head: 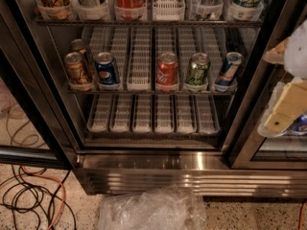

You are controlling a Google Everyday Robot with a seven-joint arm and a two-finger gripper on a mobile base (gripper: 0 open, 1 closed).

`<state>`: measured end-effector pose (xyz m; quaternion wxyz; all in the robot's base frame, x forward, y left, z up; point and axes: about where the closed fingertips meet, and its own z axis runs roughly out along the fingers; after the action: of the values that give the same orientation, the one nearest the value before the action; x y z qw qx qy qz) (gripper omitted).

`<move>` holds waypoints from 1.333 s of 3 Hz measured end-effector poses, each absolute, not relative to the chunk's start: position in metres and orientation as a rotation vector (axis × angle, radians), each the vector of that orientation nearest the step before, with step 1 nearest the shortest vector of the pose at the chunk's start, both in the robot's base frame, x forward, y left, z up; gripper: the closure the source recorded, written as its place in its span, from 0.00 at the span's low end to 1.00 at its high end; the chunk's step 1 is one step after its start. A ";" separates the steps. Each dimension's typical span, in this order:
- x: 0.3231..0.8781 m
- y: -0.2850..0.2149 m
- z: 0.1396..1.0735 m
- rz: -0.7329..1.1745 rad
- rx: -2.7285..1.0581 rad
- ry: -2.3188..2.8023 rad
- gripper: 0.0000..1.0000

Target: Pick green can from bottom shelf of fridge

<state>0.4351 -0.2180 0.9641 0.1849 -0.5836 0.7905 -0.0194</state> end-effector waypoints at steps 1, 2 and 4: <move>0.404 -0.212 0.933 0.086 -1.414 2.250 0.00; 0.378 -0.199 0.885 0.250 -1.185 2.269 0.00; 0.359 -0.201 0.857 0.308 -1.002 2.283 0.00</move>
Offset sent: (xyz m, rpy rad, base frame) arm -0.0118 0.0114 -0.1799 0.9257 -0.3183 -0.6909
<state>0.3585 -0.2008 0.8573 0.3093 -0.3792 0.8642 0.1167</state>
